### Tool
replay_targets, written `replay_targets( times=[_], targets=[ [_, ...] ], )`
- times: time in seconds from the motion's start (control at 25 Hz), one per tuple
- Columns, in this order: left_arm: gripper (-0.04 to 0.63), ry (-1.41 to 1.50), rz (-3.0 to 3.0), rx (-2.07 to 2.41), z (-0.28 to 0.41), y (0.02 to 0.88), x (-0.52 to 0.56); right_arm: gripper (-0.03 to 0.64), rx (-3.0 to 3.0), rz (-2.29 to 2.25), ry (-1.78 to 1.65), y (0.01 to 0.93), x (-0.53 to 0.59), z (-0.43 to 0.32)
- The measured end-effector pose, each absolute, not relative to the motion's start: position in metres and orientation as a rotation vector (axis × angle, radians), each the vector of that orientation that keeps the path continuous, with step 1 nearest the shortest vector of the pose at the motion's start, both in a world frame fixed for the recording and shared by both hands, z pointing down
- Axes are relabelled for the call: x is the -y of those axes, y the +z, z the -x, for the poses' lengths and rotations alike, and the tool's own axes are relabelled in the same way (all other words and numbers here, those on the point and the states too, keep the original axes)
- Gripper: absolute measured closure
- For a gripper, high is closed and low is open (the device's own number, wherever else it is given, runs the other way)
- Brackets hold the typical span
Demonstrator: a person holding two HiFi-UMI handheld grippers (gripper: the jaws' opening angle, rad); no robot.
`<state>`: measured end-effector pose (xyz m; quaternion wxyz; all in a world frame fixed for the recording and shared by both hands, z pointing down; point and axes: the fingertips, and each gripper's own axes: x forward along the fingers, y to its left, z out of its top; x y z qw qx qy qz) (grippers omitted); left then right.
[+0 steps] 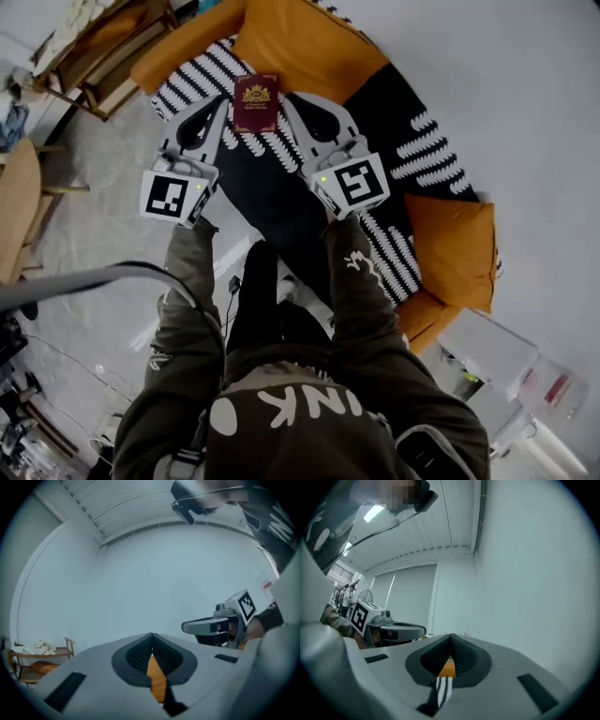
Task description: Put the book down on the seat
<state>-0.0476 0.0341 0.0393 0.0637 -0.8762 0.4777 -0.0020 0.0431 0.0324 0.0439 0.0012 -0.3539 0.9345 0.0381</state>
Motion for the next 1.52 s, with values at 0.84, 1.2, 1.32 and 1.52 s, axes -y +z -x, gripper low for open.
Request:
replay_targets(
  times=[0.84, 1.2, 1.32, 1.52],
  targets=[
    [0.592, 0.091, 2.583, -1.381, 0.034, -0.178, -0.300, 0.607, -2.927, 1.085, 0.372, -0.168, -0.284, -0.062],
    [0.592, 0.103, 2.565, -1.280, 0.043, -0.204, -0.314, 0.607, -2.894, 1.135, 0.428, -0.189, -0.304, -0.045],
    [0.592, 0.111, 2.563, -1.277, 0.049, -0.206, -0.315, 0.607, -2.893, 1.137, 0.412, -0.188, -0.307, -0.039],
    [0.592, 0.115, 2.569, -1.273, 0.050, -0.204, -0.316, 0.607, -2.891, 1.140, 0.404, -0.185, -0.308, -0.038]
  ],
)
